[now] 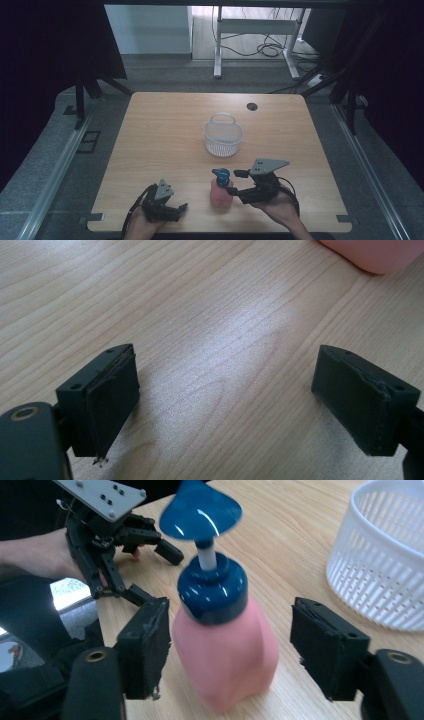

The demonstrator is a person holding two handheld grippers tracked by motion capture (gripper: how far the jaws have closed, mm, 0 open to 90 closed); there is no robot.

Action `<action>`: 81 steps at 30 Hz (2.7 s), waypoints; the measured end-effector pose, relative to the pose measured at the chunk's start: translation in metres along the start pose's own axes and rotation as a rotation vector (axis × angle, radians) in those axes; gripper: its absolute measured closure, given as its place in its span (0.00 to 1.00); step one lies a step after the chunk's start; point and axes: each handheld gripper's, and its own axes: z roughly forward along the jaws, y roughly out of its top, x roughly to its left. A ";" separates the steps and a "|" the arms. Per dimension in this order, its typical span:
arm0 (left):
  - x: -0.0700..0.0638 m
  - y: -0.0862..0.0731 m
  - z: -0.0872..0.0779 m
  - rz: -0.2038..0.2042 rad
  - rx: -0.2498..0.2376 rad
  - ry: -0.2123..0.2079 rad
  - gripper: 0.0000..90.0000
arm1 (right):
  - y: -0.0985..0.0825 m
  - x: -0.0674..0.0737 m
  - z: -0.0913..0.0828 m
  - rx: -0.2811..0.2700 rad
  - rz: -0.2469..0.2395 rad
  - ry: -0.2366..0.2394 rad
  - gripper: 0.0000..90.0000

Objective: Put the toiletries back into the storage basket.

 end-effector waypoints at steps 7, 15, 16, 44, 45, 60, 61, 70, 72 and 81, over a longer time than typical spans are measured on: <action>0.000 0.000 0.000 -0.003 -0.003 0.000 0.13 | 0.007 0.002 0.008 0.001 -0.012 0.019 0.43; 0.000 0.000 0.000 -0.006 -0.005 0.000 0.13 | 0.012 0.003 0.017 0.015 -0.030 0.028 0.47; 0.000 0.000 0.000 -0.006 -0.005 0.000 0.13 | 0.012 0.003 0.018 0.018 -0.034 0.028 0.47; 0.000 0.000 0.000 -0.003 -0.002 -0.001 0.13 | 0.022 0.004 0.025 0.073 -0.087 0.008 0.58; 0.000 0.000 0.000 -0.003 -0.002 -0.001 0.13 | 0.022 0.004 0.025 0.073 -0.087 0.008 0.58; 0.000 0.000 0.000 -0.003 -0.001 -0.002 0.13 | 0.040 -0.002 0.015 0.059 -0.080 0.000 0.58; 0.000 0.000 0.000 -0.003 -0.001 -0.002 0.13 | 0.040 -0.002 0.015 0.059 -0.080 0.000 0.58; 0.000 0.000 0.000 -0.003 -0.002 -0.001 0.13 | 0.051 -0.011 0.010 0.049 -0.068 -0.018 0.58; 0.000 0.000 0.000 -0.003 -0.002 -0.001 0.13 | 0.053 -0.013 0.009 0.051 -0.068 -0.023 0.58; 0.000 0.000 0.000 -0.002 -0.002 -0.001 0.13 | 0.065 -0.021 0.005 0.045 -0.062 -0.045 0.58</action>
